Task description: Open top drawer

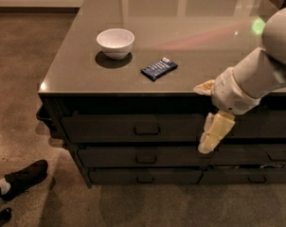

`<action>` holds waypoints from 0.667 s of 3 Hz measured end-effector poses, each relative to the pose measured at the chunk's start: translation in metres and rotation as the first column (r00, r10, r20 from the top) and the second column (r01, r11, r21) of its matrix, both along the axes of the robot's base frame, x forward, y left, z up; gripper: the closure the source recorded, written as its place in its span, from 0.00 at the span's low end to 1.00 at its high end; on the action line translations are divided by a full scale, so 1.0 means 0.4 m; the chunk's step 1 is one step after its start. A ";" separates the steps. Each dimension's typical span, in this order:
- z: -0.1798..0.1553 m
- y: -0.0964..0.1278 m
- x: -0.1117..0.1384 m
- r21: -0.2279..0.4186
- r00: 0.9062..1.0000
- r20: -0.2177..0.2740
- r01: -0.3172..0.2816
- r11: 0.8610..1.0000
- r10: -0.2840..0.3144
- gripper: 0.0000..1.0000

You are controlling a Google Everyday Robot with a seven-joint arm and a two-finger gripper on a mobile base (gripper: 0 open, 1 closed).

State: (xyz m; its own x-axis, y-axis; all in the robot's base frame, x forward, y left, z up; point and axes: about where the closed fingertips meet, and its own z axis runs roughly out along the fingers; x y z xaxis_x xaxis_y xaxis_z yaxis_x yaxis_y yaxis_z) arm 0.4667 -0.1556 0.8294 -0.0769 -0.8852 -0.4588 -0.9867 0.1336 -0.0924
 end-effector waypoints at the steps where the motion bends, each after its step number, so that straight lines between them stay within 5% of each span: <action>1: -0.066 0.050 0.053 0.044 0.998 0.054 -0.046 0.998 0.043 0.00; 2: -0.066 0.050 0.053 0.044 0.998 0.054 -0.046 0.998 0.043 0.00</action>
Offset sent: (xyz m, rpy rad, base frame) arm 0.0154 0.0170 -0.0238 0.0387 -0.0348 0.0400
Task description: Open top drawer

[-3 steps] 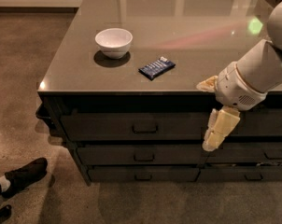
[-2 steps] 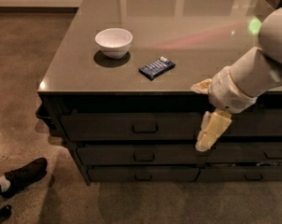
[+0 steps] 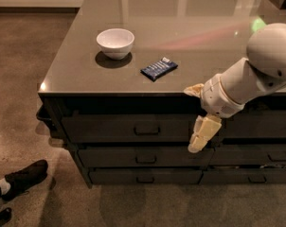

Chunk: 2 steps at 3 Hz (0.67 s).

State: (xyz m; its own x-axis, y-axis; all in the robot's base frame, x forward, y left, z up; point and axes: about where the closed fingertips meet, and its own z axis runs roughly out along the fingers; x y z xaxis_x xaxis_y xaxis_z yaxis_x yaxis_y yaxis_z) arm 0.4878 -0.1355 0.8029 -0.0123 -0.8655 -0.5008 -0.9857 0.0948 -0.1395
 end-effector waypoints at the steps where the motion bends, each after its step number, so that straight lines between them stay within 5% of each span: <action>1: -0.034 0.019 -0.003 0.017 1.000 -0.009 -0.005 1.000 0.005 0.00; 2: -0.083 0.048 -0.005 0.059 1.000 -0.007 -0.020 0.998 0.021 0.00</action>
Offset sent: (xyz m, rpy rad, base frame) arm -0.0020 0.0310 -0.0571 0.1150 0.0026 0.0352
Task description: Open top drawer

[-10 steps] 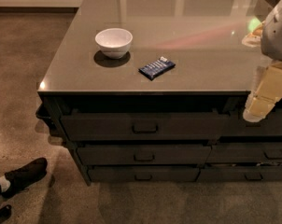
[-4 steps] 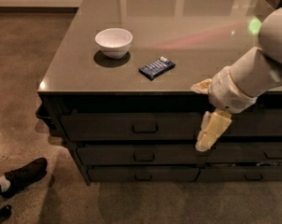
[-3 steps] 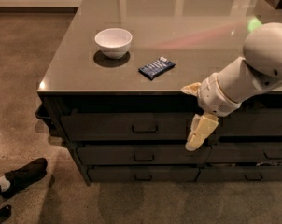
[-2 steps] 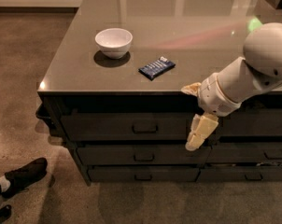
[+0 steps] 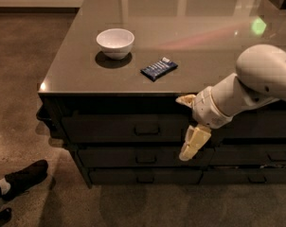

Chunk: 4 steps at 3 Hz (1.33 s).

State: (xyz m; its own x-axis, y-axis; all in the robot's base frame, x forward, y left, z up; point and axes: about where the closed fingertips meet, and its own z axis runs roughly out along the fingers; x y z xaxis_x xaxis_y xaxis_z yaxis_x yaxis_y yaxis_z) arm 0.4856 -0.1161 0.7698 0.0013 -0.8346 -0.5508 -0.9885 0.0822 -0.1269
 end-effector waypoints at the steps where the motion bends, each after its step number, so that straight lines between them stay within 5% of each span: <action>1: -0.056 0.022 0.023 0.027 0.999 -0.006 -0.041 0.999 0.041 0.00; 3: -0.180 0.042 0.063 0.072 0.991 -0.089 -0.090 0.993 0.096 0.00; 4: -0.200 0.046 0.069 0.078 0.991 -0.082 -0.095 0.992 0.102 0.00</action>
Offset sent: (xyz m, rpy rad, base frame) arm 0.0326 0.0174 -0.0762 0.0745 0.0847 0.1109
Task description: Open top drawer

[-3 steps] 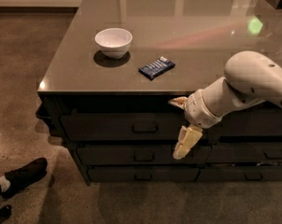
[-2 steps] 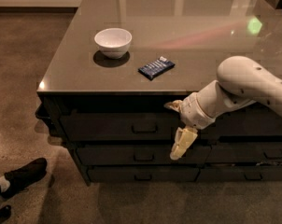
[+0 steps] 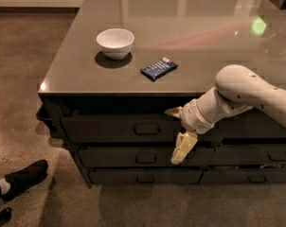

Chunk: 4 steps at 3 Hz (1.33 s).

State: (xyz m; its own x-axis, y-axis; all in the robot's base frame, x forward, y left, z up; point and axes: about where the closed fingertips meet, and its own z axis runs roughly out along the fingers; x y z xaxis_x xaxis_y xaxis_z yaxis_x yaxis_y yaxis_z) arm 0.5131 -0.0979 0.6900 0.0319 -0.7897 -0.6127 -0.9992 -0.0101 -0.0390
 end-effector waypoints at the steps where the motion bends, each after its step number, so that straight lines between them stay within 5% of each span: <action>1: -0.059 0.000 0.021 -0.015 0.999 0.044 -0.002 1.000 0.003 0.00; 4: -0.106 0.009 0.044 -0.035 0.999 0.041 -0.001 0.999 0.002 0.00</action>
Offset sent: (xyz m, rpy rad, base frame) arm 0.0296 0.0023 -0.0703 -0.0615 -0.0933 -0.0048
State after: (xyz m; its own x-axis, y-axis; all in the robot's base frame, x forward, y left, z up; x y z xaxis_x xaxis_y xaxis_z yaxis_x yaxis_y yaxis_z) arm 0.5309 -0.0945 0.6475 0.0573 -0.8108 -0.5825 -0.9968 -0.0135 -0.0793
